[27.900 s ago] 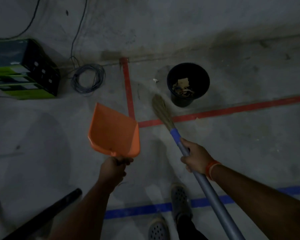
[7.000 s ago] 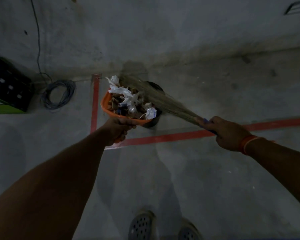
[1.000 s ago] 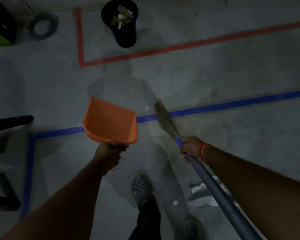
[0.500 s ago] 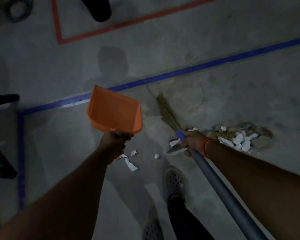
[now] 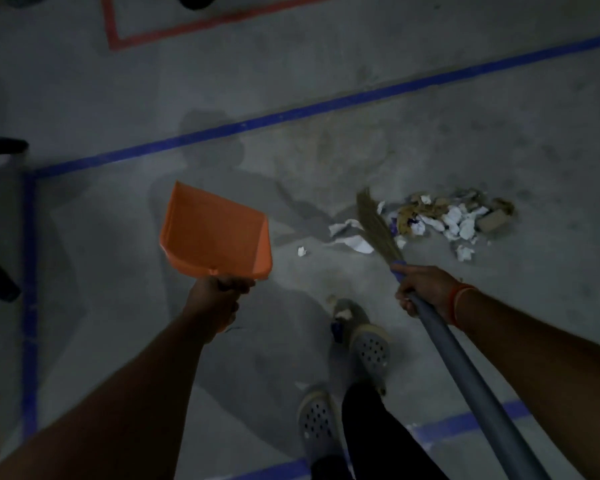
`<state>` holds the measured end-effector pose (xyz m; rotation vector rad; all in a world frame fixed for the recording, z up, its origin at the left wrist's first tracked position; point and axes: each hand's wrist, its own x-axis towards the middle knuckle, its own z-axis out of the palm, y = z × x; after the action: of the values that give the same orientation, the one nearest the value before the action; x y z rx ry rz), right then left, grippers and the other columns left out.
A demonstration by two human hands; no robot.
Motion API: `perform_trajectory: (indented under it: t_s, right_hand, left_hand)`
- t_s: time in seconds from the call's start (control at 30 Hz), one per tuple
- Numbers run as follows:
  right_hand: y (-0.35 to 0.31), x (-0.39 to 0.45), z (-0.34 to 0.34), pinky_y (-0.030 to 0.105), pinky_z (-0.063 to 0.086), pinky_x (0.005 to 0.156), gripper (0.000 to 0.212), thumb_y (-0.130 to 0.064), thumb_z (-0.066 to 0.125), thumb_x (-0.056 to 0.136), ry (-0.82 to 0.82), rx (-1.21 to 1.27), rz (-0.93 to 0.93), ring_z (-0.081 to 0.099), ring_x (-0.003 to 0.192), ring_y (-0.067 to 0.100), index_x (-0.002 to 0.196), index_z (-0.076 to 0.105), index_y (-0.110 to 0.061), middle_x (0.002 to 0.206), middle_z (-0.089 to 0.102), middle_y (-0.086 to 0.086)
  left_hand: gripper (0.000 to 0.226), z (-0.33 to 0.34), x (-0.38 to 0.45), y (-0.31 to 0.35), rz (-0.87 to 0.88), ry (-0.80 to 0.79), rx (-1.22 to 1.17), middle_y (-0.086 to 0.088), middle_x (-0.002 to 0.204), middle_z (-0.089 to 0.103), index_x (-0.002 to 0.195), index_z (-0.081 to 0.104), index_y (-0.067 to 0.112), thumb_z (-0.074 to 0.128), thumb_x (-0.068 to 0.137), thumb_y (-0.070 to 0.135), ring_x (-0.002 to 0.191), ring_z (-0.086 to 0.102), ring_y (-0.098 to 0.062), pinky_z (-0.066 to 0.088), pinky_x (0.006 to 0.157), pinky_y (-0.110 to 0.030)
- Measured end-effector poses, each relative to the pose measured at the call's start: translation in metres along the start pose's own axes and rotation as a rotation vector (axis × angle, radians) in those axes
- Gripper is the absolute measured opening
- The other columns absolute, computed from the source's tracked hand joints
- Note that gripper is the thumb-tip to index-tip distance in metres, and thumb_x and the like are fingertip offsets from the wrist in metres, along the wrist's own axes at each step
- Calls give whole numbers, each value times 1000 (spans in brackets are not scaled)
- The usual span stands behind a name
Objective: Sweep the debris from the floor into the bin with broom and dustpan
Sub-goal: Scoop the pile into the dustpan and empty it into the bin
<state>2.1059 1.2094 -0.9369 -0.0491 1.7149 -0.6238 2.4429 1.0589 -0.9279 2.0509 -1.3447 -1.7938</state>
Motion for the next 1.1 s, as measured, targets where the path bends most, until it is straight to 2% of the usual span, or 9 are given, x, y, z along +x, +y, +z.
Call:
perform_trajectory:
  t_s: [0.1, 0.2, 0.33, 0.43, 0.57, 0.73, 0.9, 1.03, 1.1]
  right_hand:
    - [35, -25, -4, 25, 42, 40, 50, 5, 45, 92, 100, -14, -49, 49, 39, 21, 135, 55, -18, 71, 54, 17]
    - [64, -45, -4, 29, 47, 48, 56, 3, 49, 90, 103, -133, -157, 57, 48, 25, 138, 52, -26, 86, 64, 14]
    - [86, -58, 15, 31, 52, 50, 56, 0, 53, 89, 101, -285, -308, 64, 52, 24, 136, 54, -33, 81, 70, 9]
    - [95, -60, 41, 30, 54, 50, 57, -3, 53, 88, 49, -367, -383, 64, 51, 21, 135, 54, -34, 83, 70, 3]
    - [99, -50, 91, 31, 57, 54, 55, -5, 54, 89, -63, -399, -427, 60, 53, 19, 136, 54, -33, 95, 70, 10]
    - [105, -25, 159, 25, 50, 47, 56, -7, 52, 89, -187, -532, -434, 60, 58, 21, 140, 50, -30, 124, 60, 13]
    - [130, -10, 203, 45, 60, 71, 57, -8, 51, 89, -274, -707, -376, 66, 88, 37, 143, 45, -26, 145, 44, 16]
    - [164, 0, 193, 41, 54, 92, 48, -13, 51, 93, -214, -713, -321, 59, 113, 36, 140, 49, -23, 145, 46, 15]
    - [178, 0, 168, 38, 53, 92, 45, -14, 52, 94, -152, -632, -267, 59, 113, 35, 138, 52, -25, 139, 51, 11]
  left_hand:
    - [38, 6, -26, -37, -39, 26, -50, 5, 52, 57, 86, 72, 10, 42, 97, -11, 43, 39, -12, 29, 41, -16]
    - [39, 12, -45, -59, -31, 37, -105, 6, 51, 56, 87, 72, 10, 40, 97, -11, 47, 37, -14, 28, 42, -16]
    - [37, 14, -63, -72, -16, 42, -161, 8, 44, 49, 94, 70, 8, 38, 99, -11, 35, 35, -6, 25, 37, -12]
    - [35, 16, -76, -82, 8, 31, -170, 4, 47, 48, 101, 70, 7, 38, 99, -9, 34, 33, -5, 24, 36, -11]
    - [35, 5, -92, -98, 26, 85, -163, -6, 58, 42, 100, 72, 6, 40, 98, -9, 37, 34, -10, 25, 37, -14]
    - [38, -13, -105, -118, 14, 120, -173, -3, 55, 39, 103, 72, 3, 38, 97, -11, 35, 31, -10, 24, 38, -13]
    - [37, -25, -115, -137, 2, 113, -183, -3, 50, 37, 106, 71, 2, 37, 98, -12, 32, 31, -8, 24, 37, -13]
    - [37, -24, -120, -155, -14, 113, -169, -6, 55, 41, 105, 70, 0, 37, 98, -13, 33, 32, -8, 24, 35, -16]
    - [38, -19, -123, -161, -20, 103, -166, -9, 63, 44, 104, 71, 1, 36, 98, -13, 34, 34, -8, 25, 36, -17]
